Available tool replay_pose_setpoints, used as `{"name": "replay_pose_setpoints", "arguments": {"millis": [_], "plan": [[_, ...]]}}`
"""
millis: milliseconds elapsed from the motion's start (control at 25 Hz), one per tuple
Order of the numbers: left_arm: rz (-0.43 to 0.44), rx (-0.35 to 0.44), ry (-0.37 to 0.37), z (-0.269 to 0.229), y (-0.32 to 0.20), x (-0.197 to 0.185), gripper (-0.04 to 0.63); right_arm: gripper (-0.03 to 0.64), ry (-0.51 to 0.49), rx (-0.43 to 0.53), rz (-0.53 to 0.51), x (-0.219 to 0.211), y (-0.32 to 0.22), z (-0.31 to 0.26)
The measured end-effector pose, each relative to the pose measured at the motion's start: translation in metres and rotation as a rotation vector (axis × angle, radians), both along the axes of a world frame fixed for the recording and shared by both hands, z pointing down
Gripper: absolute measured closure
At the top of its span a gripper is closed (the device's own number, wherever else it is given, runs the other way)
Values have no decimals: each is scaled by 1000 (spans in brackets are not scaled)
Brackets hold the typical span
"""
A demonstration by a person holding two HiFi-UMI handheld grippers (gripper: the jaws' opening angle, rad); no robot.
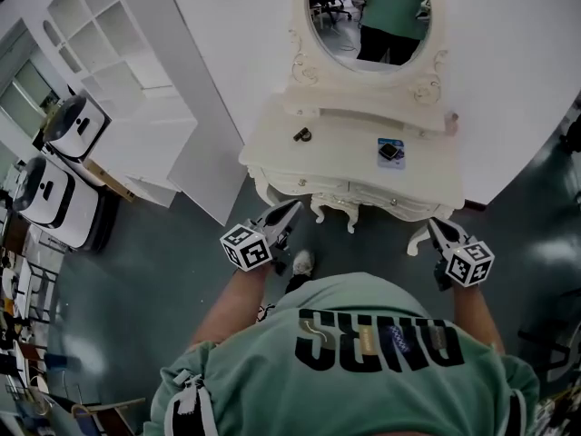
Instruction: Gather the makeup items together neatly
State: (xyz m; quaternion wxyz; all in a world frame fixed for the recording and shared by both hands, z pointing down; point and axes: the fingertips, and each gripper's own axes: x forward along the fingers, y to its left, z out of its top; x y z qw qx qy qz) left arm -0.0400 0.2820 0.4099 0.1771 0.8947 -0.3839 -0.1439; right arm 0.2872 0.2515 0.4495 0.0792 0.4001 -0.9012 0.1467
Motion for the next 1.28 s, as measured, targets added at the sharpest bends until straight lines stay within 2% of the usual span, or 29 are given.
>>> {"name": "replay_pose_setpoints", "arguments": {"millis": [240,440,760,1000,1280], "plan": [[118,24,17,13,-90,-29,586,623,42,4,94,-32,-64,5],[207,23,42,4,-188,-80,586,623,51,-2,158,-93,-142,-6],[372,40,-9,-19,-297,-115,586,623,59,-18,229,-154,-238,-18],[421,22,1,-13,-346,-118,586,623,72,-68,256,-159,-274,-6],[373,-25,-3,-5,-377,-94,586,623,94,-110,204,-124,-316,9]]}}
